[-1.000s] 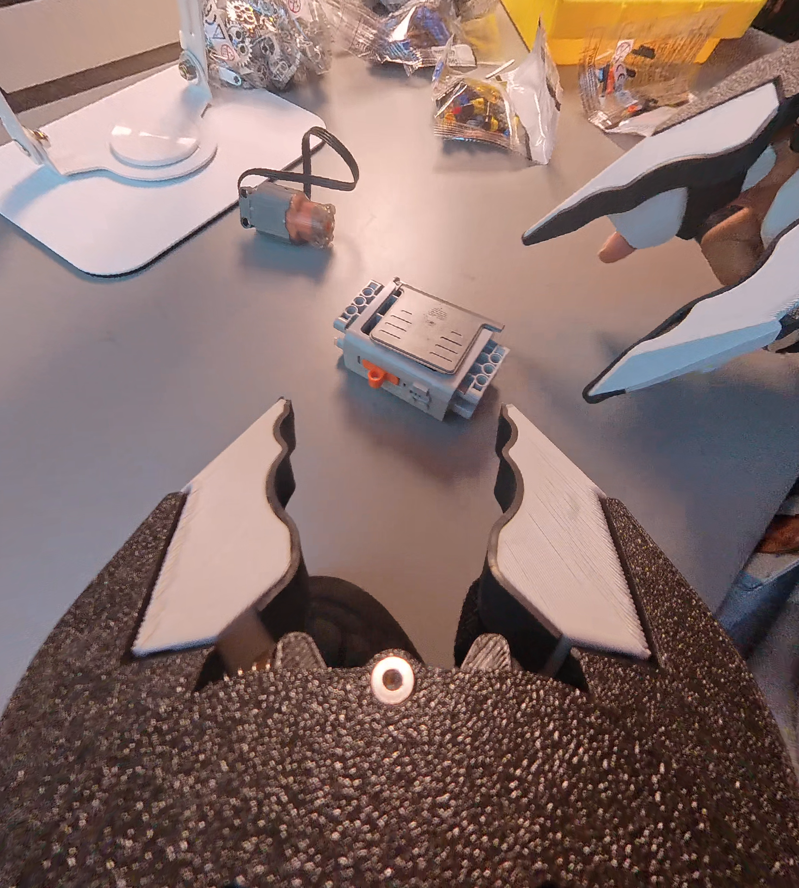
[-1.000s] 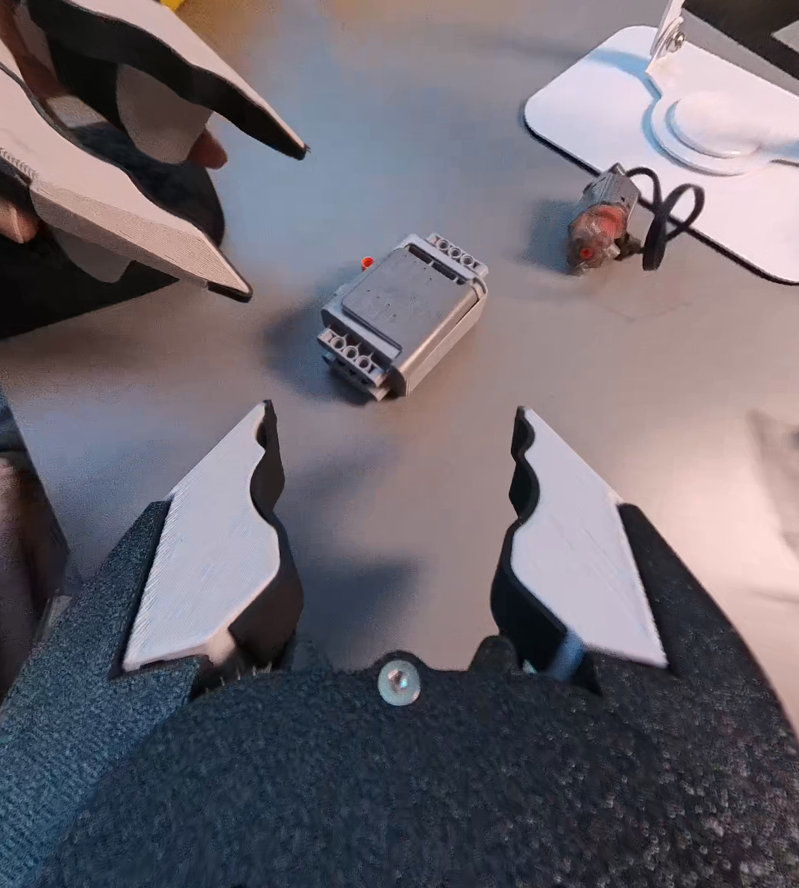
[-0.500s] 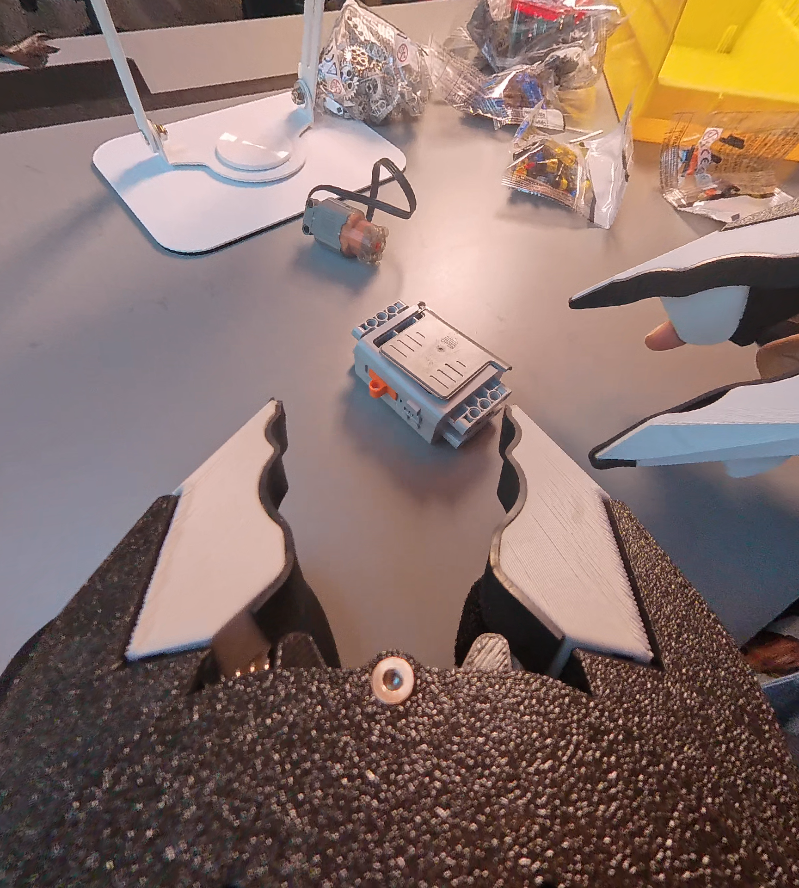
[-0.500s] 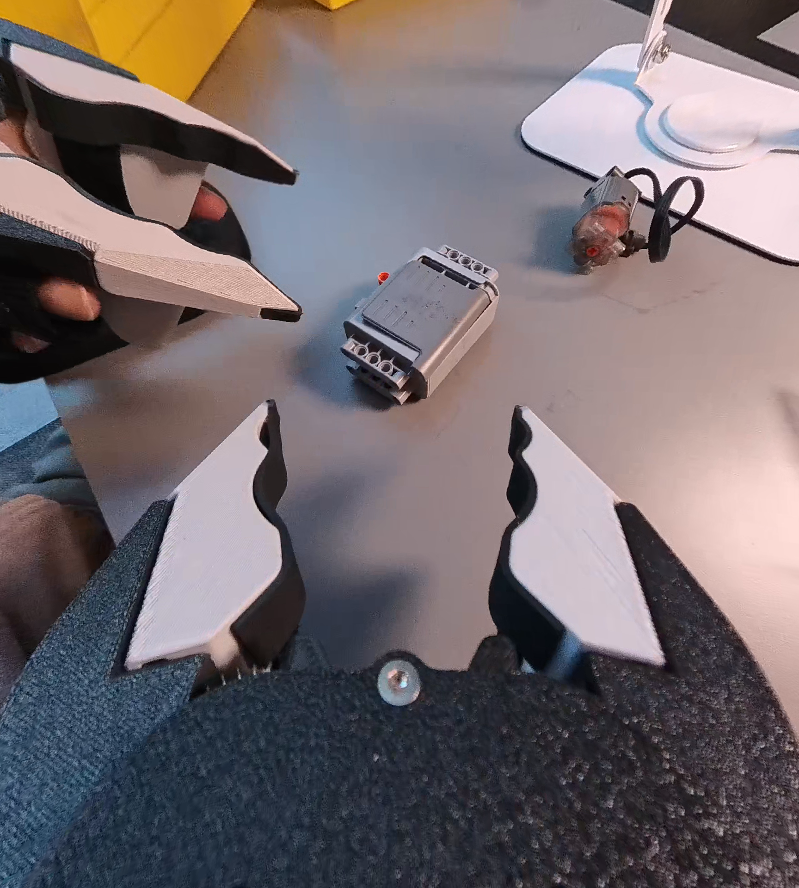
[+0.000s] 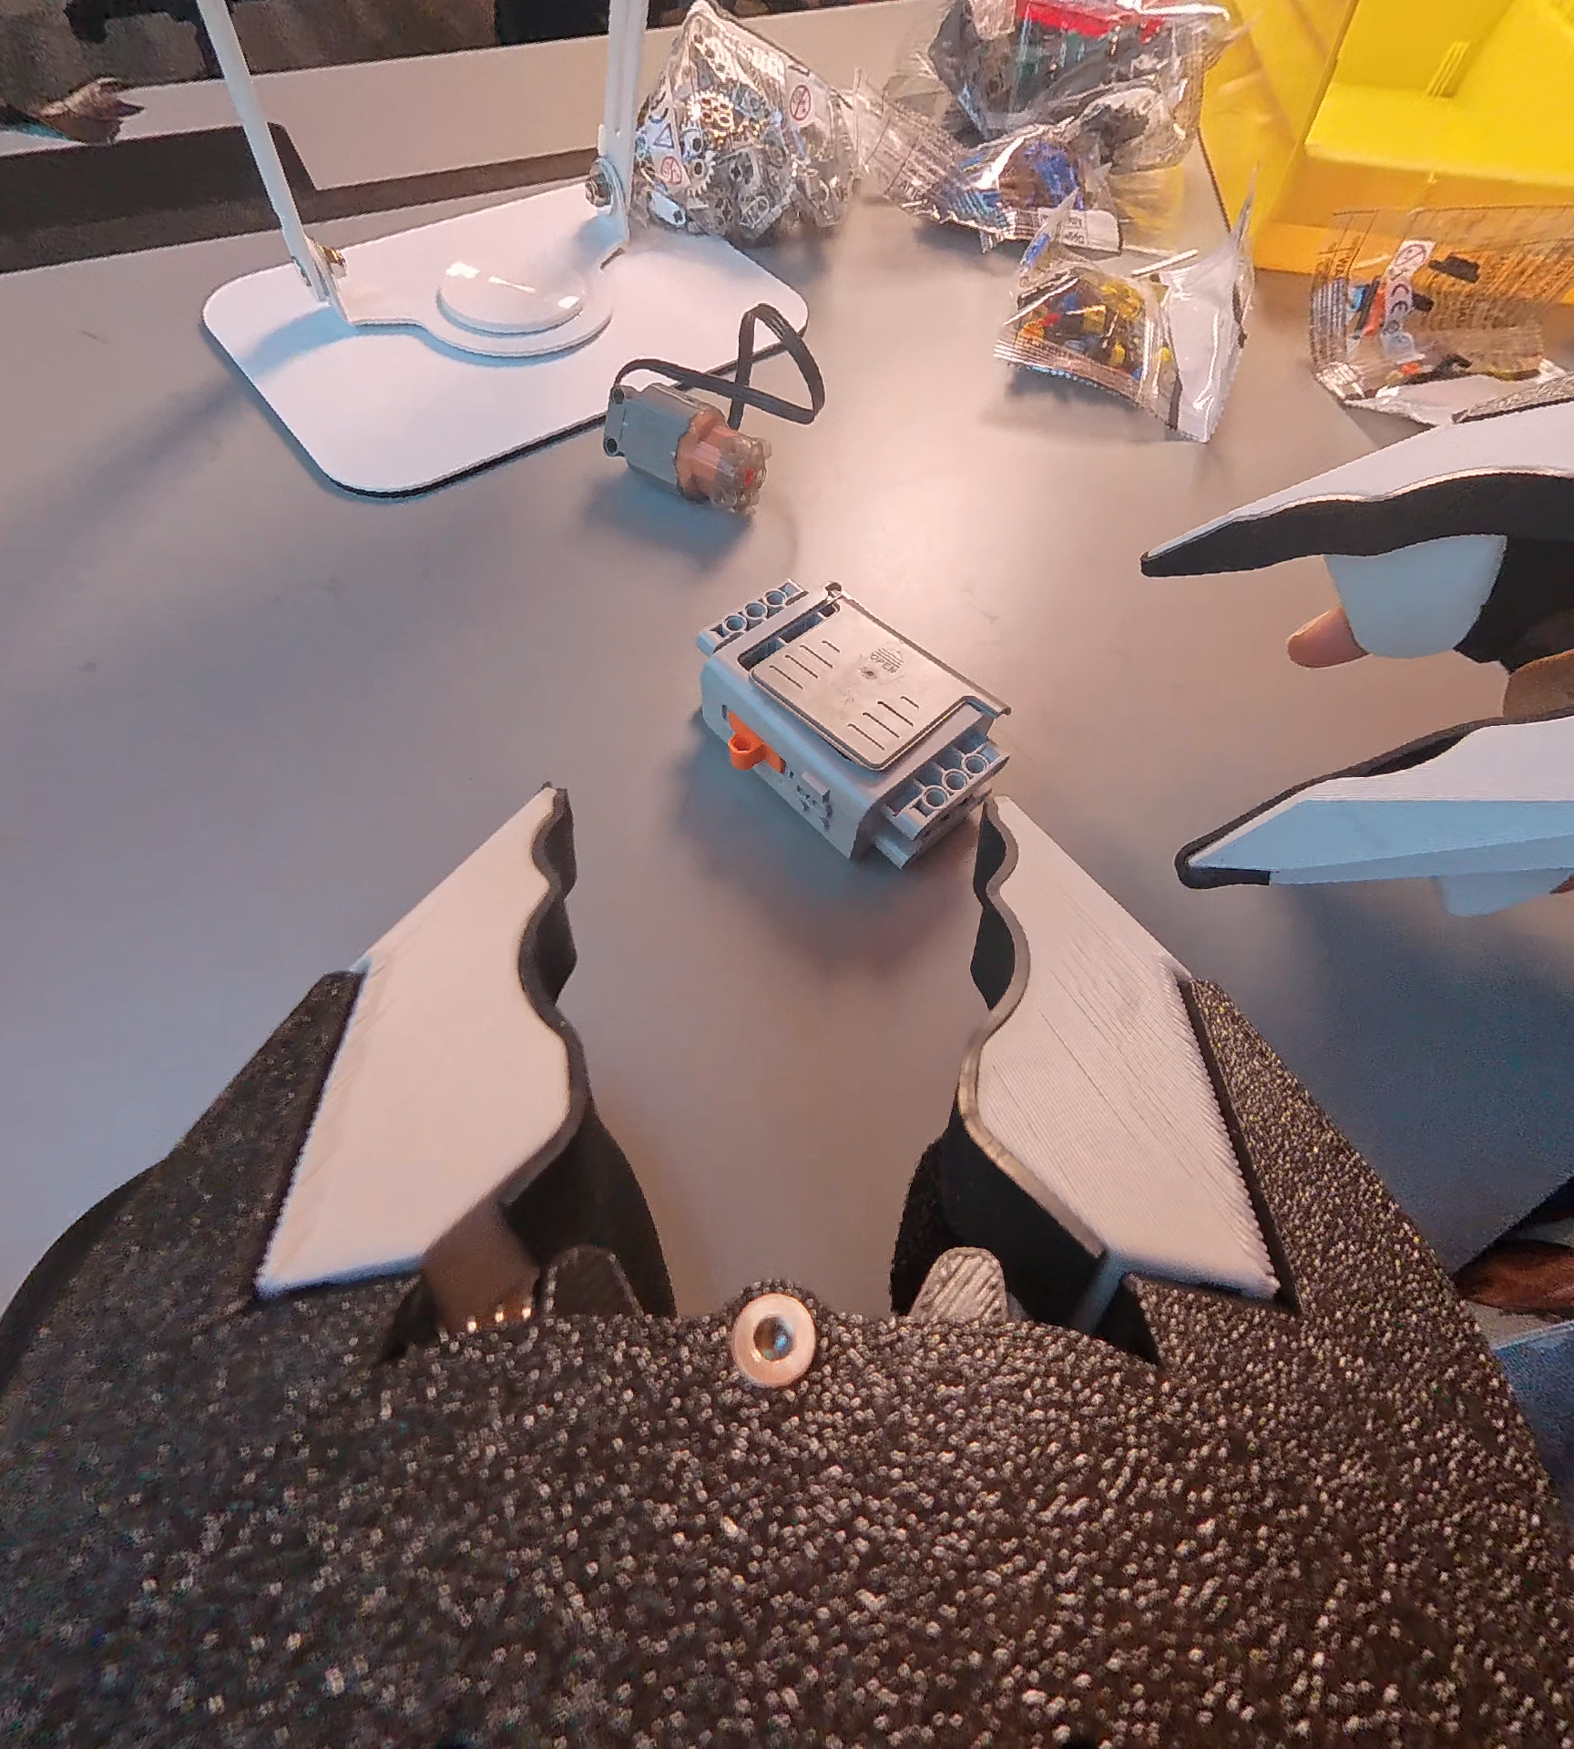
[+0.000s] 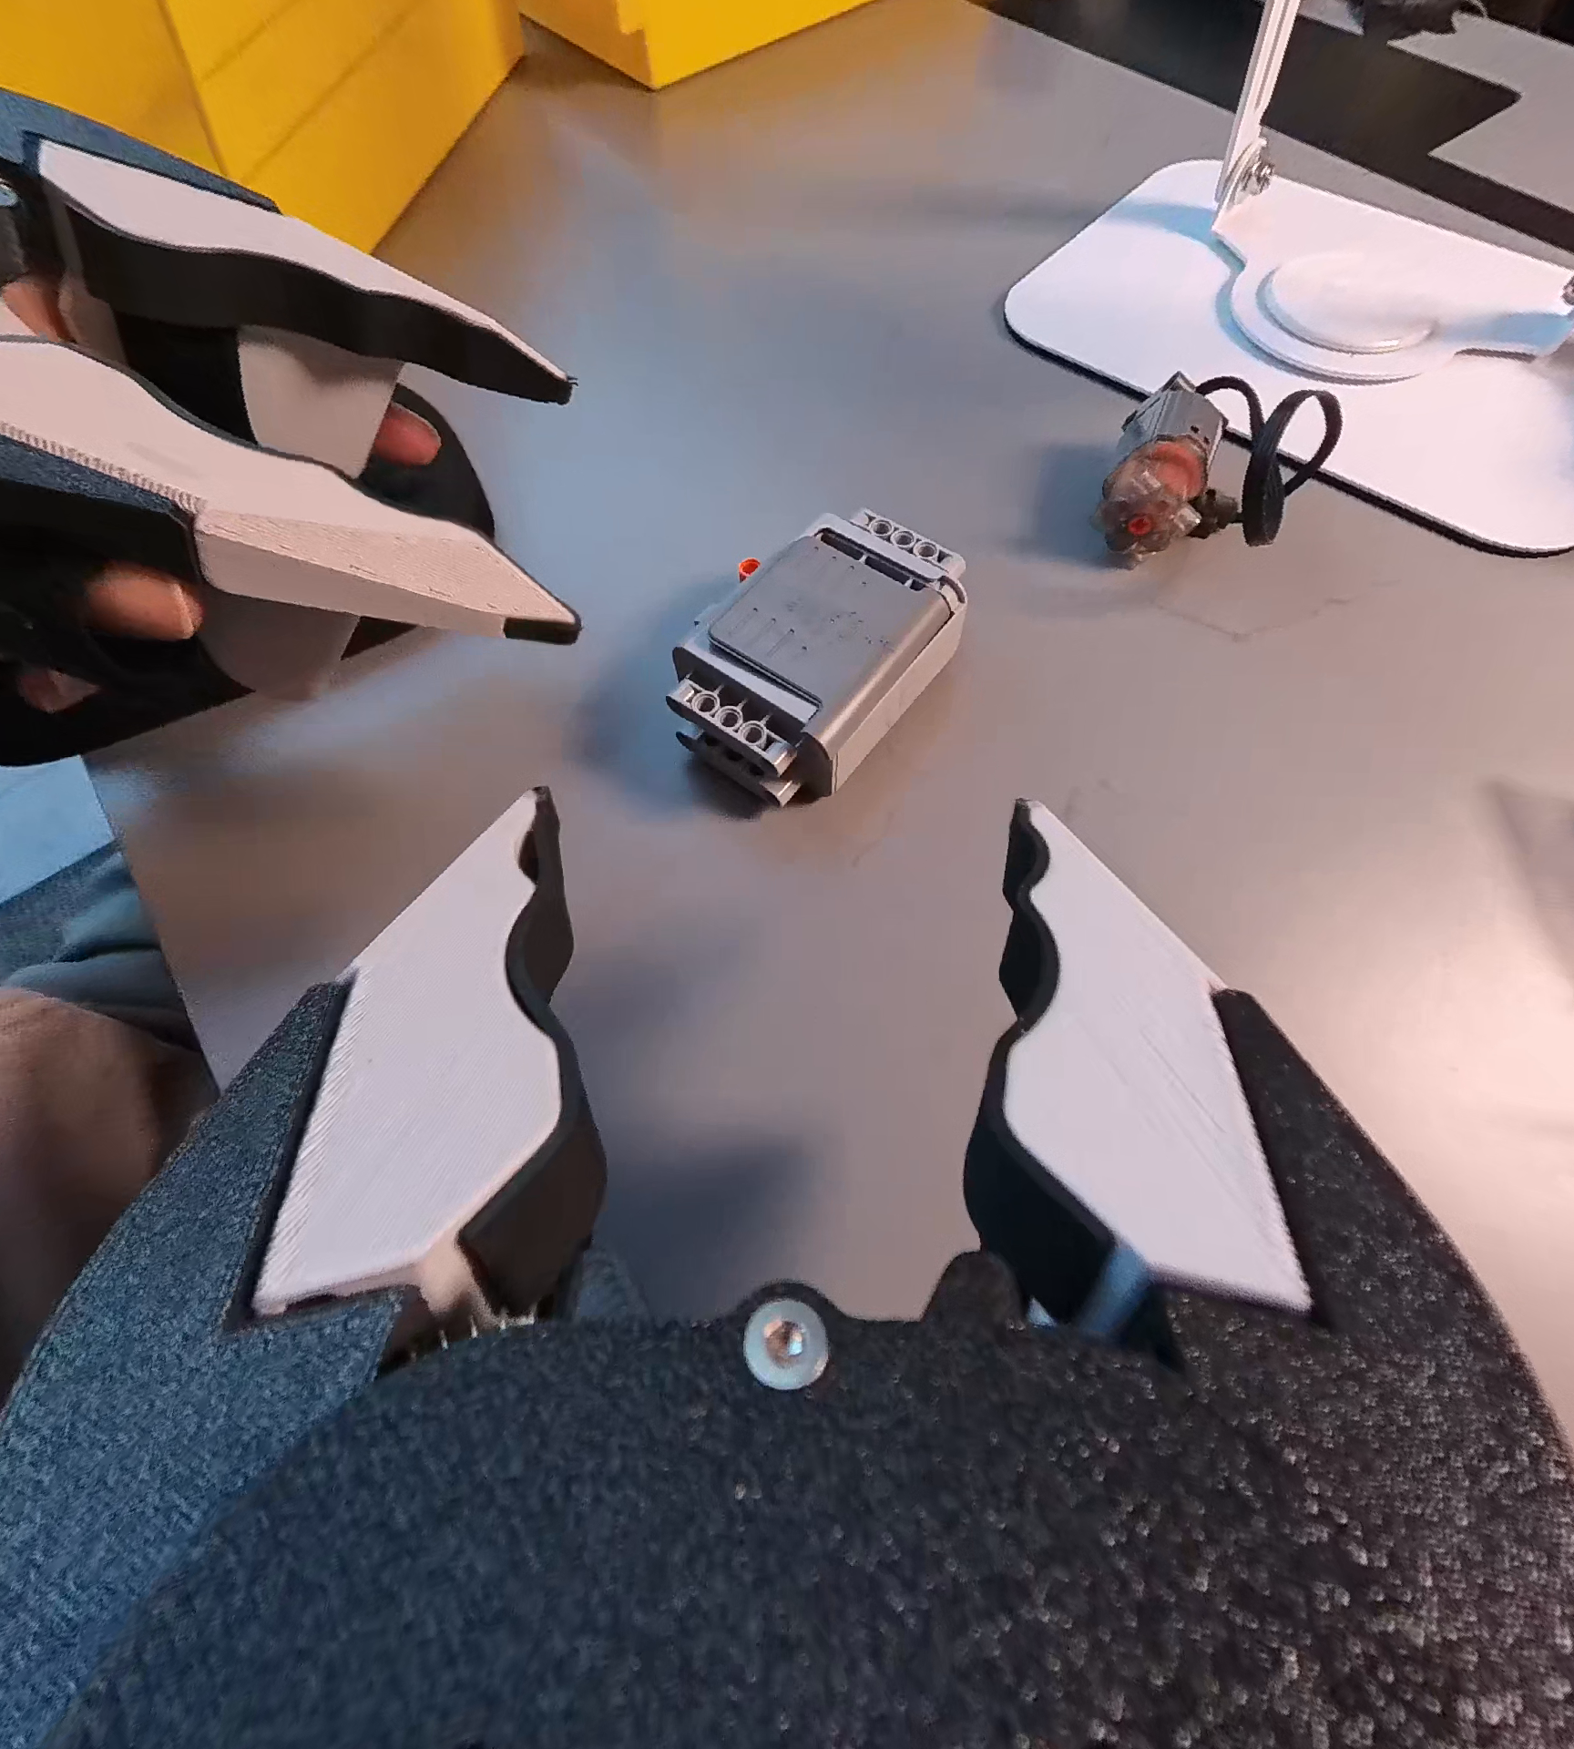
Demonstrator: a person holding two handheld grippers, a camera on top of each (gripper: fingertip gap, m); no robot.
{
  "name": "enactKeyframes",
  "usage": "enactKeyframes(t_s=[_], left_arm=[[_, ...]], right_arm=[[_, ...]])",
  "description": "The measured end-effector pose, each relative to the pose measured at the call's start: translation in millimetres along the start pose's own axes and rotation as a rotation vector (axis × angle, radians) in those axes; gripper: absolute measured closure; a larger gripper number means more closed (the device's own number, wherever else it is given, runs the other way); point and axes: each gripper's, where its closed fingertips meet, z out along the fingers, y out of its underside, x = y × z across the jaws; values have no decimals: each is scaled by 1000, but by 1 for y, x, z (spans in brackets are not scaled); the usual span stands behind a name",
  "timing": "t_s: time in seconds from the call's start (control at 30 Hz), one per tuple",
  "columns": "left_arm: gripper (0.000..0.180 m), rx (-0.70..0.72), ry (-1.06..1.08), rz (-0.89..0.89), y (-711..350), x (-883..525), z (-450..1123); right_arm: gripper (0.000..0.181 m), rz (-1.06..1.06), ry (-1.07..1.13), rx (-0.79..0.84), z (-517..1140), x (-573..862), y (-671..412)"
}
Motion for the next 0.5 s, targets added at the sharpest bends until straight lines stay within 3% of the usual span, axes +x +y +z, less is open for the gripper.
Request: enactKeyframes(t_s=[0.37,0.5], left_arm=[[99,3,11,-11,0,1,4],[102,-14,51,102,-5,-2,6]], right_arm=[[100,-83,15,56,-1,2,-5],[112,-196,6,134,2,4,-23]])
